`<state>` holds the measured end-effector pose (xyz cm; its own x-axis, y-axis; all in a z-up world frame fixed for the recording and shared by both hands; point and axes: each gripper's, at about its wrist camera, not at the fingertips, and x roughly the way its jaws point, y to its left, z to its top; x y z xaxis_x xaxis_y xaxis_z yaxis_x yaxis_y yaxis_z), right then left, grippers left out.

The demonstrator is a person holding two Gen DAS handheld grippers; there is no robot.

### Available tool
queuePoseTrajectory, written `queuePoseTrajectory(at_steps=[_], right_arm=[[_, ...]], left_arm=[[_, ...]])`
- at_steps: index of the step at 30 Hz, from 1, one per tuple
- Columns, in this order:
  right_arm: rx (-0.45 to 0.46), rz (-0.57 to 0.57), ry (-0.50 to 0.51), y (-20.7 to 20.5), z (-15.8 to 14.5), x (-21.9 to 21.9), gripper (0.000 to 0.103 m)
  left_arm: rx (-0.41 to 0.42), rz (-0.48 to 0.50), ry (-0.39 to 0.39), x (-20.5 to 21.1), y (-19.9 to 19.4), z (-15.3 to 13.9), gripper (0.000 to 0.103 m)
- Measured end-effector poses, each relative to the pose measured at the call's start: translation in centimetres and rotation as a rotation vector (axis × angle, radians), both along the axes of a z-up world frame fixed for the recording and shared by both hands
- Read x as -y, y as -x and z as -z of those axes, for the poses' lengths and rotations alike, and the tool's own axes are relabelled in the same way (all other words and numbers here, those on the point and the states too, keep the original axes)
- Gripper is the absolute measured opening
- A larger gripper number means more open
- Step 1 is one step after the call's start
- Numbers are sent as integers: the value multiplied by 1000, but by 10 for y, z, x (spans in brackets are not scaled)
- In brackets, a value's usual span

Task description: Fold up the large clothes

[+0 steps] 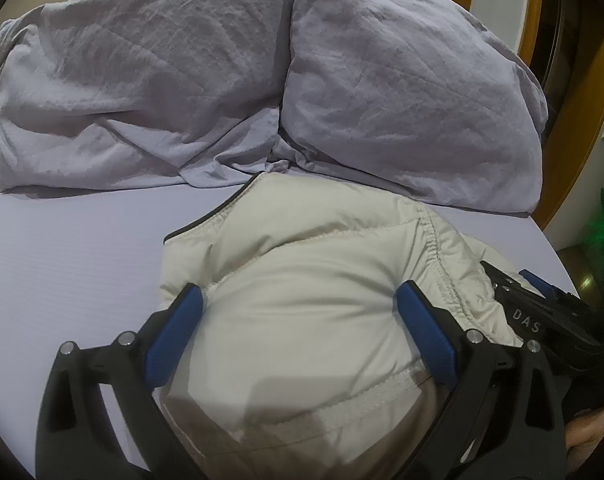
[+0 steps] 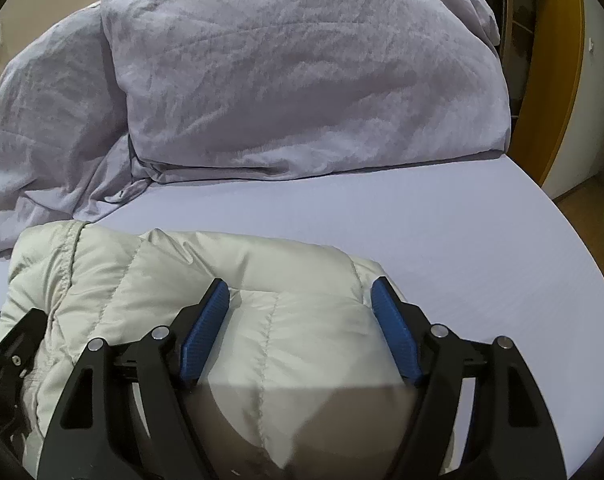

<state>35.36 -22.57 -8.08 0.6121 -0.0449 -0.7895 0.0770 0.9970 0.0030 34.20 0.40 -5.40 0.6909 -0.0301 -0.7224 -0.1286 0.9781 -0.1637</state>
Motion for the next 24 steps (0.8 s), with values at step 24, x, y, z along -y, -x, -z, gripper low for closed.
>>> queuePoseTrajectory(at_steps=[24], right_arm=[[44,-50,-48,78,-17,4,76]], left_arm=[[-8,8,52,-4,58,-11,99]])
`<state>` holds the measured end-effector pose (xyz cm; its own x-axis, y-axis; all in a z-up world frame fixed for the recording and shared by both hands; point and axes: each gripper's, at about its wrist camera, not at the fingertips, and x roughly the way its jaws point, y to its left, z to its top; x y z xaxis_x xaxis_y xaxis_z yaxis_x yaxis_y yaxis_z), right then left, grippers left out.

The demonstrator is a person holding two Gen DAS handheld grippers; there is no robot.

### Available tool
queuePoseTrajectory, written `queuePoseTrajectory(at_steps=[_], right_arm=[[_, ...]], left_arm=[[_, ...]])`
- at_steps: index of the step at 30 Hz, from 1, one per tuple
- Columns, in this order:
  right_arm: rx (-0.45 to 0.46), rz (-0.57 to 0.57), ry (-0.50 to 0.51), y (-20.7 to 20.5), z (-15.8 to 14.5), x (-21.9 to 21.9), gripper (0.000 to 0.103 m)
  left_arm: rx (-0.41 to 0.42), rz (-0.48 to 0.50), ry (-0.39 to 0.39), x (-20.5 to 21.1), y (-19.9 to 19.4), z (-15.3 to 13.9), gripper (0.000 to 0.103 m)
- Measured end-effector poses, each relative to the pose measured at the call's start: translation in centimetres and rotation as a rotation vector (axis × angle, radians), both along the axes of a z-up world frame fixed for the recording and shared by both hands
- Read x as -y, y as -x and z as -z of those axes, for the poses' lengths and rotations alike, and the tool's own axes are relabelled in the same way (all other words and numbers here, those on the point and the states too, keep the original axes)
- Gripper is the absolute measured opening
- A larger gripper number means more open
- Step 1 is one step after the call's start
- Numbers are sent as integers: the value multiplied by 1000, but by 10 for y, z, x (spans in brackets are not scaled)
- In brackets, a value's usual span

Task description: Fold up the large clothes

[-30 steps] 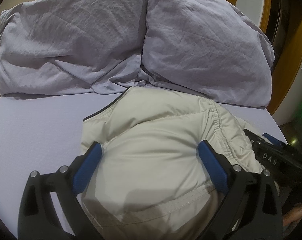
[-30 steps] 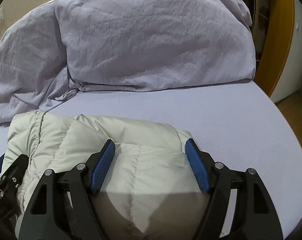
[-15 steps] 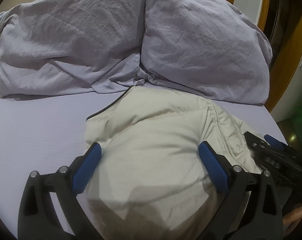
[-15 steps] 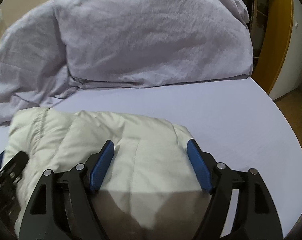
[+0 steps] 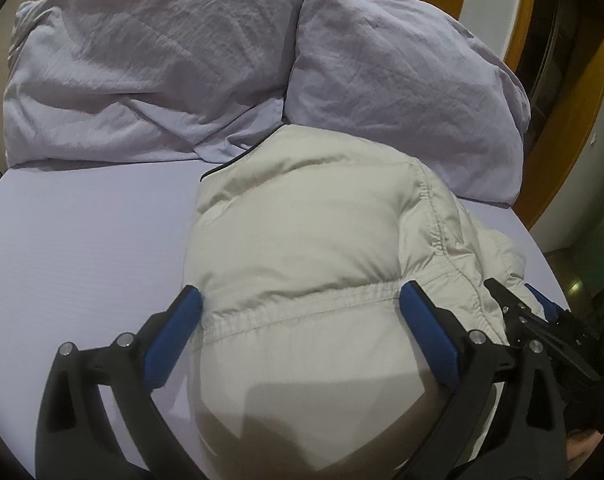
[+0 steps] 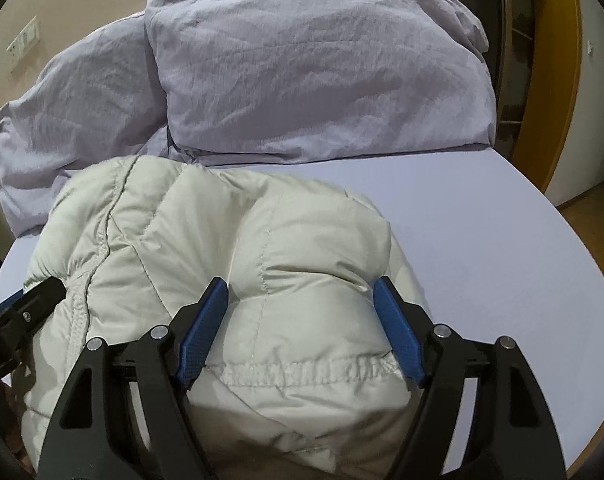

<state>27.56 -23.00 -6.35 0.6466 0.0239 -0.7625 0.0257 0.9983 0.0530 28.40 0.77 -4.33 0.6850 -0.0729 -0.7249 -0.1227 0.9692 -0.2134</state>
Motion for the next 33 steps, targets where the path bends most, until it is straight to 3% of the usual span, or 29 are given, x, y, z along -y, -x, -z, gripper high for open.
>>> queuePoseTrajectory(at_steps=[5,7,11,16,25,33], right_arm=[[-53,-20,-21,-6,-16,8,77],[-68,-4,-49,-7,-23,20,85],[-104,17,-125,-11,-26,43,96],[-168,5,-222,-20,-24,66,99],[-305,-4,-419,-27,-2,88,102],[-439,5,-606,-32,25,99,102]], left_arm=[[-53,0,74,-15,3,-8,99],[-57,1,84,-22,6,-12,99],[-67,3,86,-39,12,-17,99],[-91,6,50,-50,15,-17,99],[-129,15,90,-58,18,-8,100],[-178,2,238,-69,10,9,101]])
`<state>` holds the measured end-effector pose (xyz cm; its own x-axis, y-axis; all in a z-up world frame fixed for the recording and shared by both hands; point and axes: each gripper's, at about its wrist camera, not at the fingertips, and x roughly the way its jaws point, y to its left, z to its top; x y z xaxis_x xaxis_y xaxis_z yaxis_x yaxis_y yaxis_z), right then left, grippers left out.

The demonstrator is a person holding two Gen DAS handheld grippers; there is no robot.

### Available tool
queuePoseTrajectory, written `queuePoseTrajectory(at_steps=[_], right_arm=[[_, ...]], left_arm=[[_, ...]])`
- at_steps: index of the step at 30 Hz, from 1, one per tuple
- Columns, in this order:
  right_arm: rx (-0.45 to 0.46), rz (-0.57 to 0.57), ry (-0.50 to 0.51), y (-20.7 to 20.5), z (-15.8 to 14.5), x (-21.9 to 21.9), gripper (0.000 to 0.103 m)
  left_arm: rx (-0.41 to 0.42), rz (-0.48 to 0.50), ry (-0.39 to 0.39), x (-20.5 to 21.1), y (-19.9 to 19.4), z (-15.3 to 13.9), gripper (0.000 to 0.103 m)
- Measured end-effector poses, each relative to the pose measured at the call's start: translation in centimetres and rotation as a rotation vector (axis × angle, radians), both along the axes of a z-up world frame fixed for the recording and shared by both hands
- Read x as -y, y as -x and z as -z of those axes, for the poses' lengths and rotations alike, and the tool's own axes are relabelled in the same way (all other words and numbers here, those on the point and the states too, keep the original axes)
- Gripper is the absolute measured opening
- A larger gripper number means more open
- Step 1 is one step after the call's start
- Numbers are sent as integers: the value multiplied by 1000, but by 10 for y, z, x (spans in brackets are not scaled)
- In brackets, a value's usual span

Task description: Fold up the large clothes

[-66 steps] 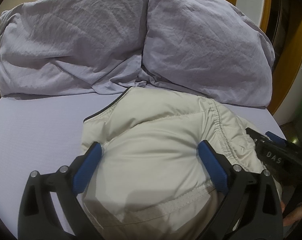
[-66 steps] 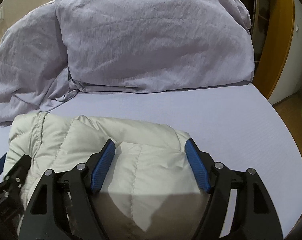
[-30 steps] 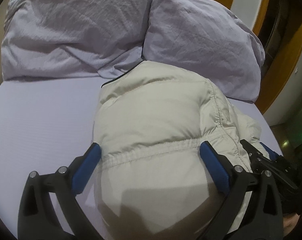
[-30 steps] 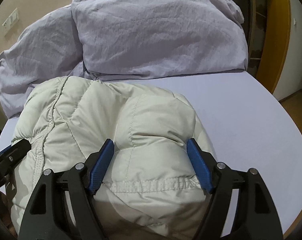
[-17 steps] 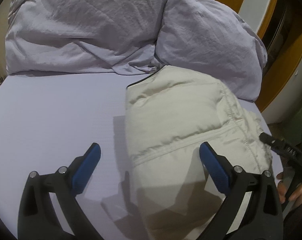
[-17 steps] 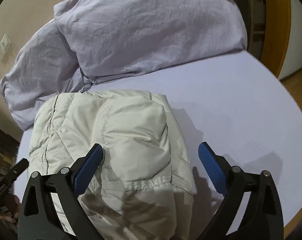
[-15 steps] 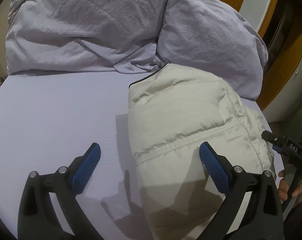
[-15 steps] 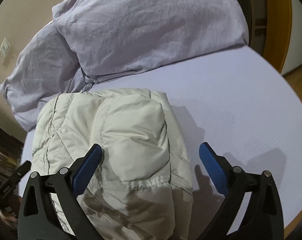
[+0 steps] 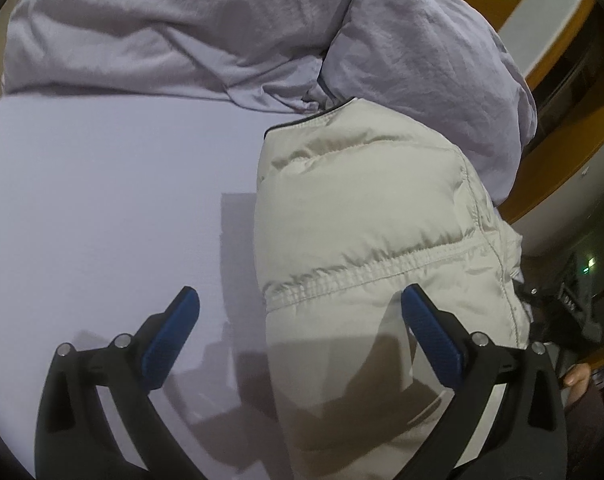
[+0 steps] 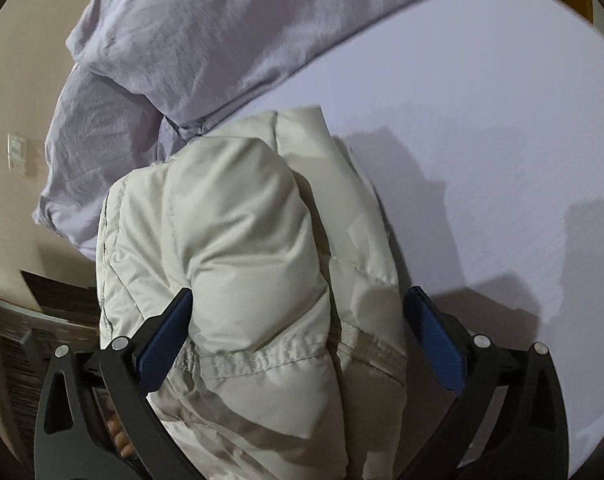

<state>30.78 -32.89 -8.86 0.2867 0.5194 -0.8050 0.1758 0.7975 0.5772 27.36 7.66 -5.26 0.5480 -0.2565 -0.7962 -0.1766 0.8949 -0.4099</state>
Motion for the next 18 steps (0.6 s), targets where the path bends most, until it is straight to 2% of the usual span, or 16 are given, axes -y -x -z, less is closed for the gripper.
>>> queuePoseTrajectory(at_steps=[6,17,18], right_arm=[[-64,-26,-101,-5,14,-5,102],[-90,-42,-194,-15,21,-5,102],[-136,-61,-201,-15,21,-4,102]], left_arm=[[-18,-9,94,-3,-9,11,101],[-68,-28,382,-10,-33,39,101],[-72,-31,395,-11,-35,41,101]])
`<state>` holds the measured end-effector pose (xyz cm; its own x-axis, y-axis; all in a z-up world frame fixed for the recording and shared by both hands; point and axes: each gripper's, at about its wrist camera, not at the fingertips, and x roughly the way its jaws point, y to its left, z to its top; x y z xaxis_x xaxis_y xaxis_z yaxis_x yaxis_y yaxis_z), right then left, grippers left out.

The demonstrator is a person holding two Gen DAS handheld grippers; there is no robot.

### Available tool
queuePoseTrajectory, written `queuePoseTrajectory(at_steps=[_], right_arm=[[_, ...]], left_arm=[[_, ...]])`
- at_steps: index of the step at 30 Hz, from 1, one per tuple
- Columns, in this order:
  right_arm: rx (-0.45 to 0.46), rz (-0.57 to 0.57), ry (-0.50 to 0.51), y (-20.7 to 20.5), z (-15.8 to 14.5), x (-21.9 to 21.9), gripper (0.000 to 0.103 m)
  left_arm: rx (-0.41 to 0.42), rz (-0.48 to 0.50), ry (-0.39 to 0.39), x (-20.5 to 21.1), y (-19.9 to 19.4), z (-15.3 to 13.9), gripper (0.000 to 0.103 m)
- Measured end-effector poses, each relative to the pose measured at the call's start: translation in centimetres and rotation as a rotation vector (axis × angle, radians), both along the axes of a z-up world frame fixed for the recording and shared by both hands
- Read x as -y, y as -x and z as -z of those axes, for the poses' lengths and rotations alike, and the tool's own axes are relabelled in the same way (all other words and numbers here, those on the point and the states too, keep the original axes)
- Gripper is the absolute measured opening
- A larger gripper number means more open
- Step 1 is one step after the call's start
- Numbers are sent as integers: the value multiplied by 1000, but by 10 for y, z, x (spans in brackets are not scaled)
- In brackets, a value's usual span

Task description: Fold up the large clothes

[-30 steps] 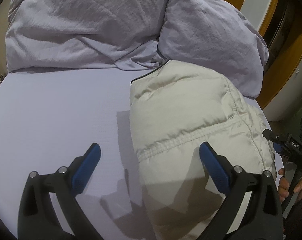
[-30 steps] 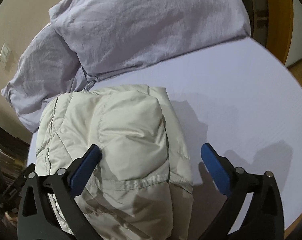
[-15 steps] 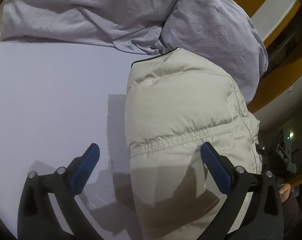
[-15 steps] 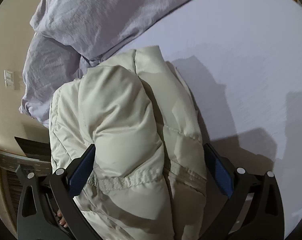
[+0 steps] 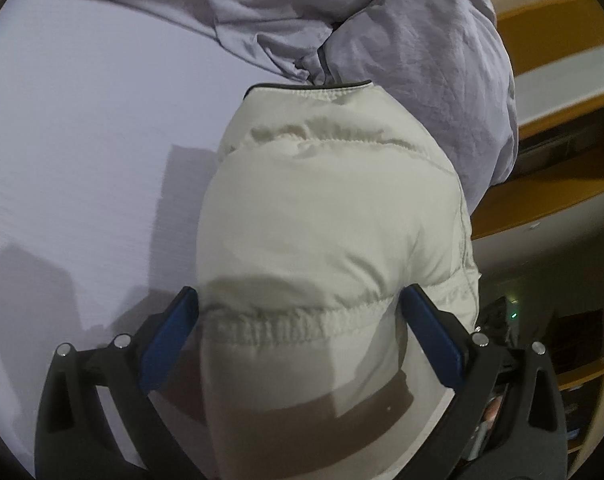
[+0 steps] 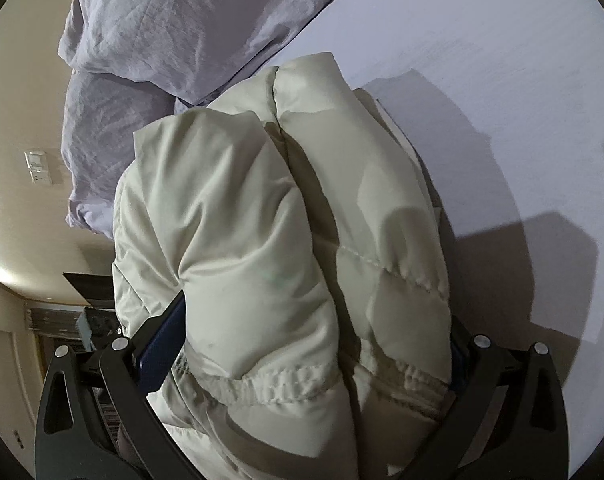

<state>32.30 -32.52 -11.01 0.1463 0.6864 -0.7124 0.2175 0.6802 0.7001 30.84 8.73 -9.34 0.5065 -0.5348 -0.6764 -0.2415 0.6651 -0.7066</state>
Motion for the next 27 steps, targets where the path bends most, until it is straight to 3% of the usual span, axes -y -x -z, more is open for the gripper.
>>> queuePoseTrajectory(at_steps=[3,6,11,17,24,27], right_arm=[[-1,-1,-20,-1,1,1,102],[14,8,-48,-3,1,-1,101],[38,31,-101,-16,0,-12,84],[67,-20,-112,-53,-7,-56,72],[75,-75,-111,-90,-5,-122,71],[75,-90,-76,-96,-3,-139,72]], left_arm=[[-5,4,22,0,-6,0,101],[-4,17,40,-5,-9,-2,93],[12,19,27,-21,-24,-16,77],[32,-20,-56,-54,-50,-33,73],[58,-92,-203,-108,-73,-52,73],[48,-130,-232,-123,-76,-50,73]])
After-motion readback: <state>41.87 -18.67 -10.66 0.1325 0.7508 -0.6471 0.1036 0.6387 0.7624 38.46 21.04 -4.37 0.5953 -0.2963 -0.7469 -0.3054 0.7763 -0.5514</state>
